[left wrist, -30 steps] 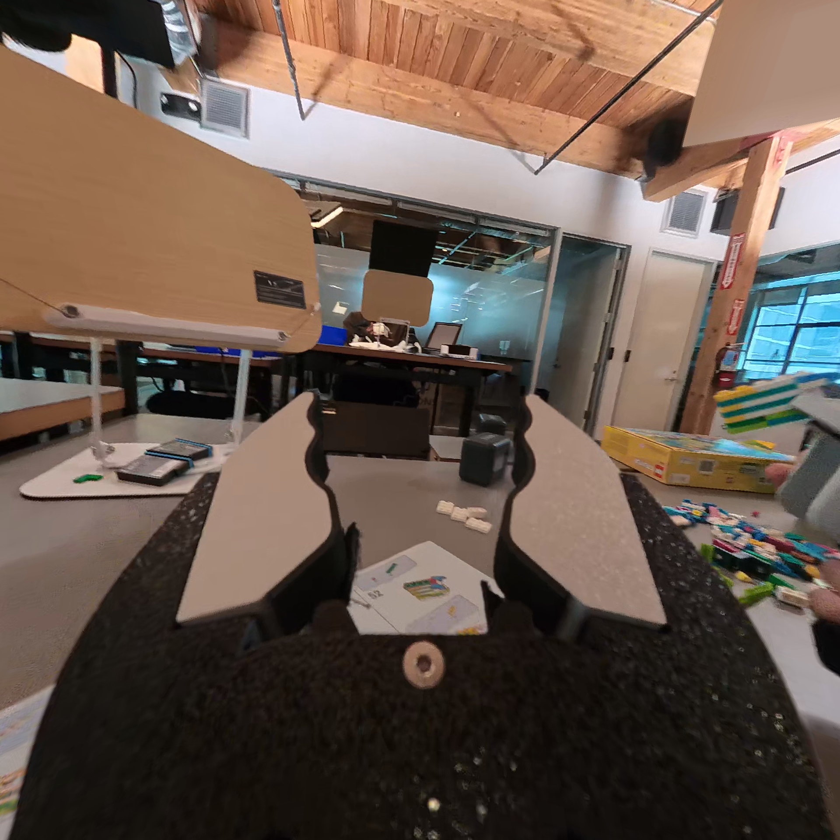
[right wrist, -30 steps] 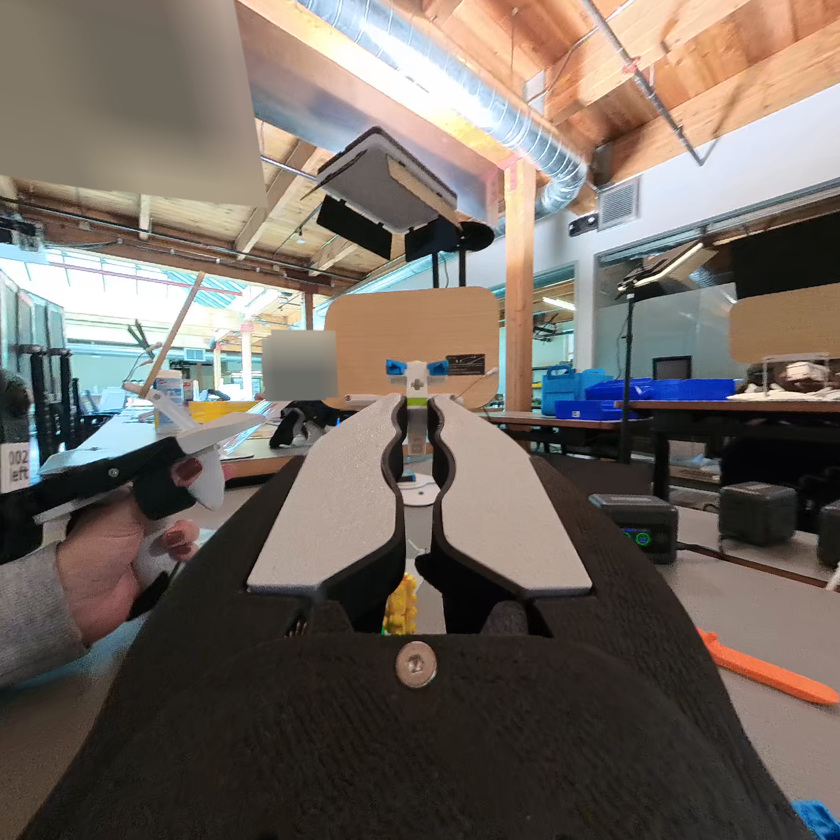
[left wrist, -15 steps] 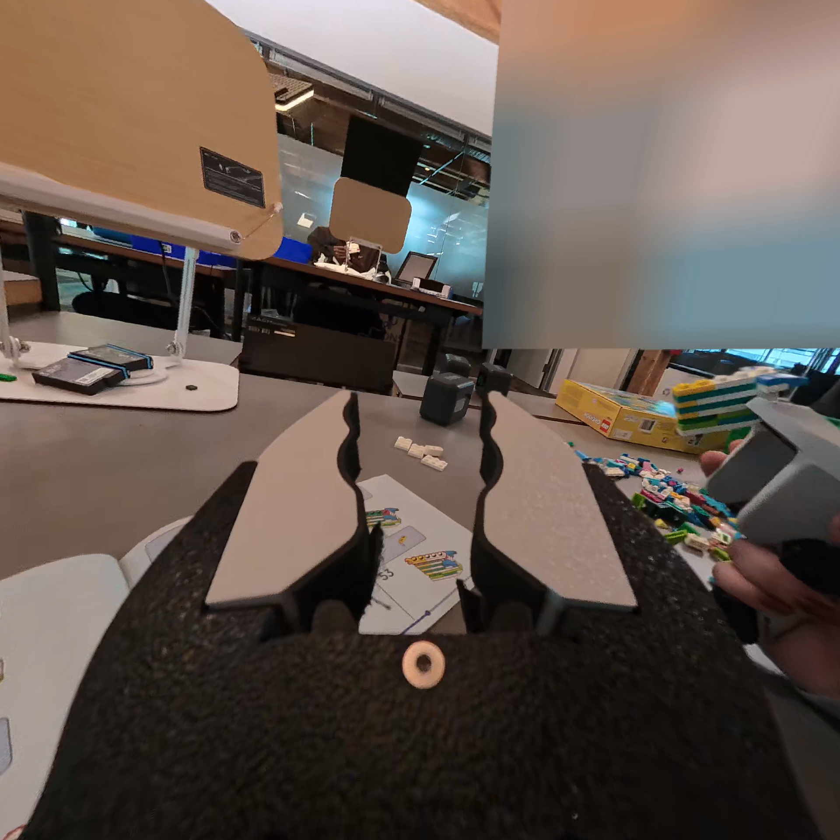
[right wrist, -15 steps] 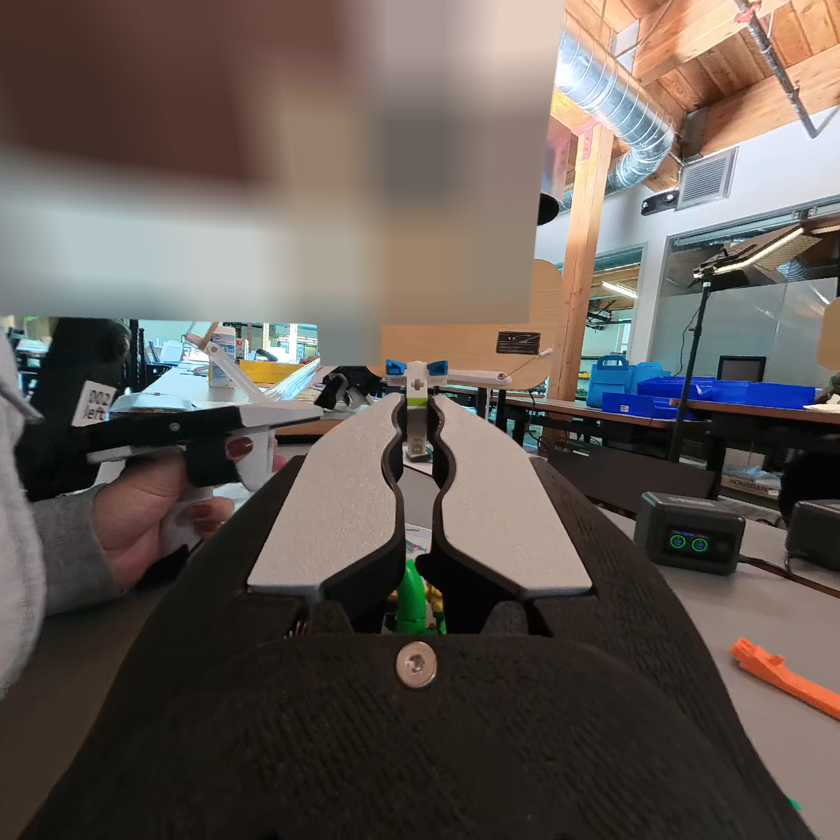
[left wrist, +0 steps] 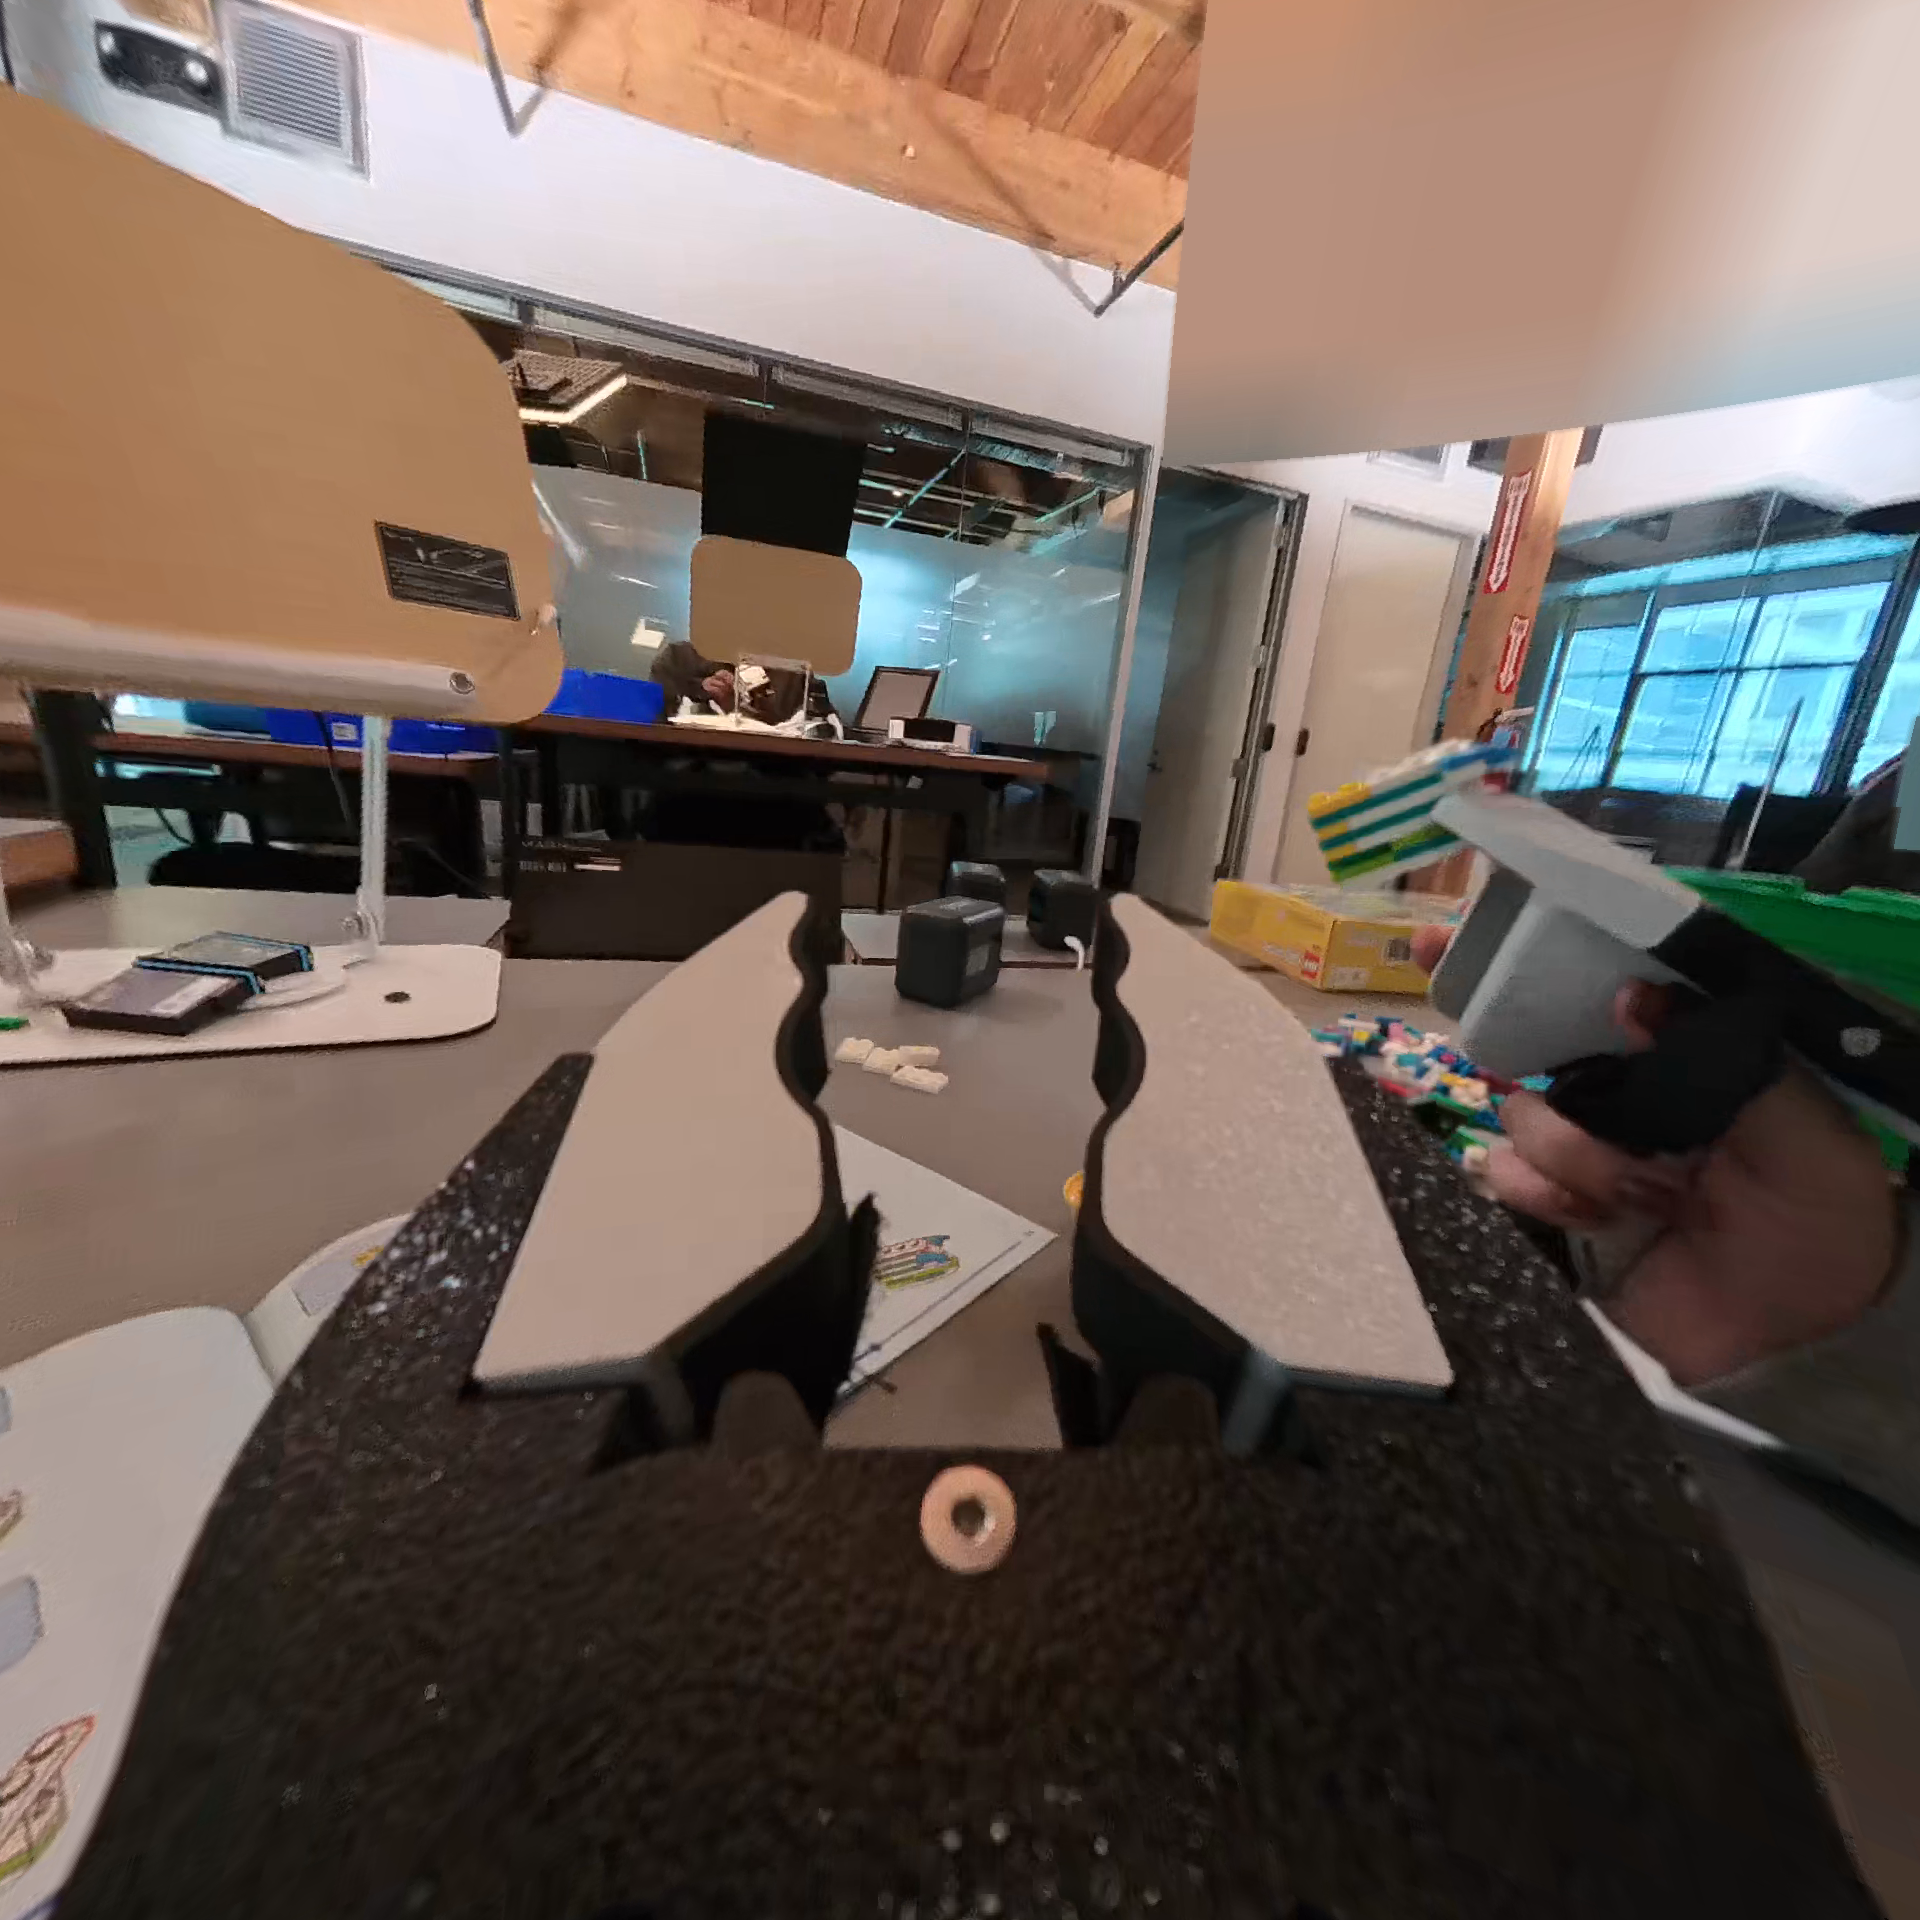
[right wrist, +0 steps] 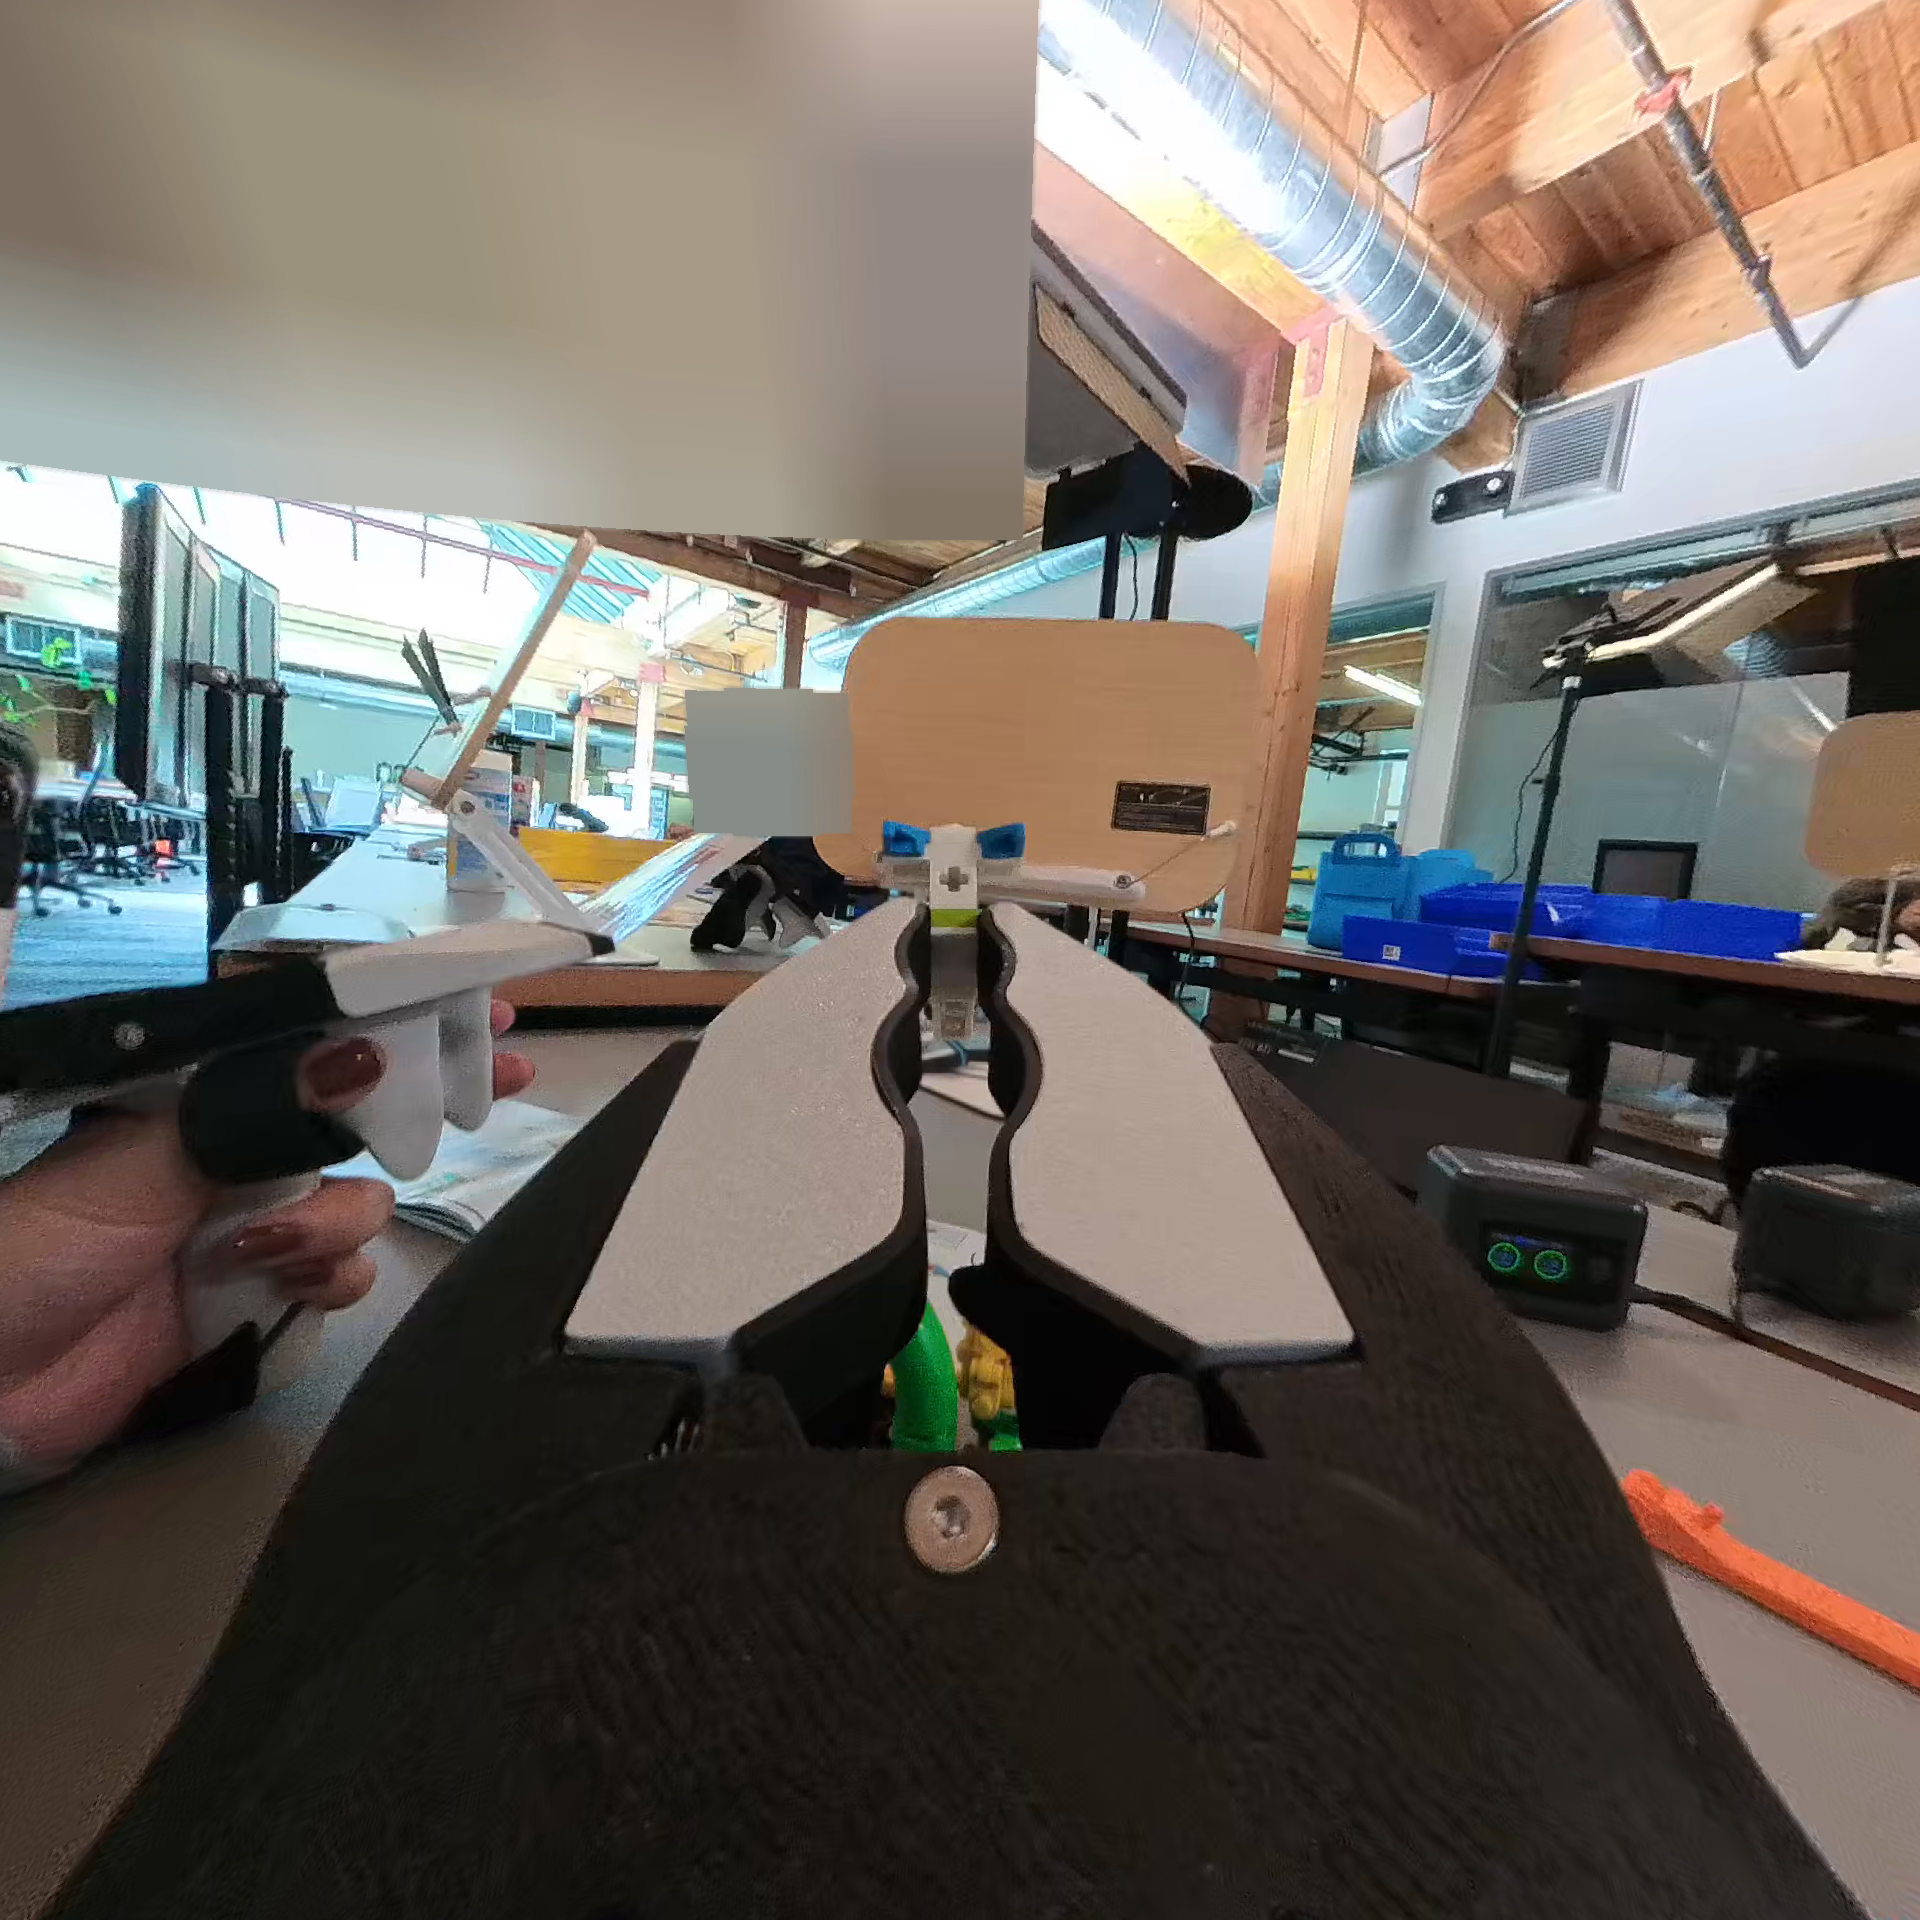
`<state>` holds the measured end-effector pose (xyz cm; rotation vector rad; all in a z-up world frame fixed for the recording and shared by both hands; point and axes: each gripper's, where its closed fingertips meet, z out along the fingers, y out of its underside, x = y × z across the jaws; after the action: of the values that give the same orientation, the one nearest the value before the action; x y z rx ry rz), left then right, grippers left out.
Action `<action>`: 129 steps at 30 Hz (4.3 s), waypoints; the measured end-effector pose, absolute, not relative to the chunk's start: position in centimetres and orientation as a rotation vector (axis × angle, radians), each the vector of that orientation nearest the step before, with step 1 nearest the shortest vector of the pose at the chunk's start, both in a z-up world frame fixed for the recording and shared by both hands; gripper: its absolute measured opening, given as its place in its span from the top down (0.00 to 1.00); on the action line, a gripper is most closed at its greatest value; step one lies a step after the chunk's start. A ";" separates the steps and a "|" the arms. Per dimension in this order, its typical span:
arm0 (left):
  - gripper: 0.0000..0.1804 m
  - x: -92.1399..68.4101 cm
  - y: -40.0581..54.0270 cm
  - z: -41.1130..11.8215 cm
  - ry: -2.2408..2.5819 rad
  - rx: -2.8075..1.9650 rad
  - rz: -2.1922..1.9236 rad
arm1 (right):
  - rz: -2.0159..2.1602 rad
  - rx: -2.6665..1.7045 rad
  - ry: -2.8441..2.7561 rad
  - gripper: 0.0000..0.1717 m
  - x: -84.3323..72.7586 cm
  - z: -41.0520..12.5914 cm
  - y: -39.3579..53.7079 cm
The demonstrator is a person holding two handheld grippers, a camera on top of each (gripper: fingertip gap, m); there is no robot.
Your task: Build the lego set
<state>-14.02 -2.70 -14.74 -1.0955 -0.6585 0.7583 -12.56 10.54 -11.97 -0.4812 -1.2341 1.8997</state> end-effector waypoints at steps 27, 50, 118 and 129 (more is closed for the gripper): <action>1.00 -10.5 -4.0 -14.3 -0.550 -1.064 0.708 | 1.733 -0.502 -1.348 0.96 -13.3 -14.2 9.9; 1.00 -13.8 5.9 -12.9 -0.238 -1.176 0.842 | 1.720 -0.524 -1.311 0.96 -13.4 -14.0 11.3; 0.87 -5.3 3.3 -27.0 -0.928 -2.117 0.170 | 1.668 -0.525 -1.291 0.96 -14.0 -13.8 11.3; 0.80 -5.5 3.3 -28.0 -0.946 -2.165 0.158 | 1.665 -0.529 -1.292 0.96 -14.2 -14.0 11.4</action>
<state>-5.48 3.34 -28.05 -2.1654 -0.9462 0.1580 -14.22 11.41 -13.97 -0.5292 -1.2920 1.6646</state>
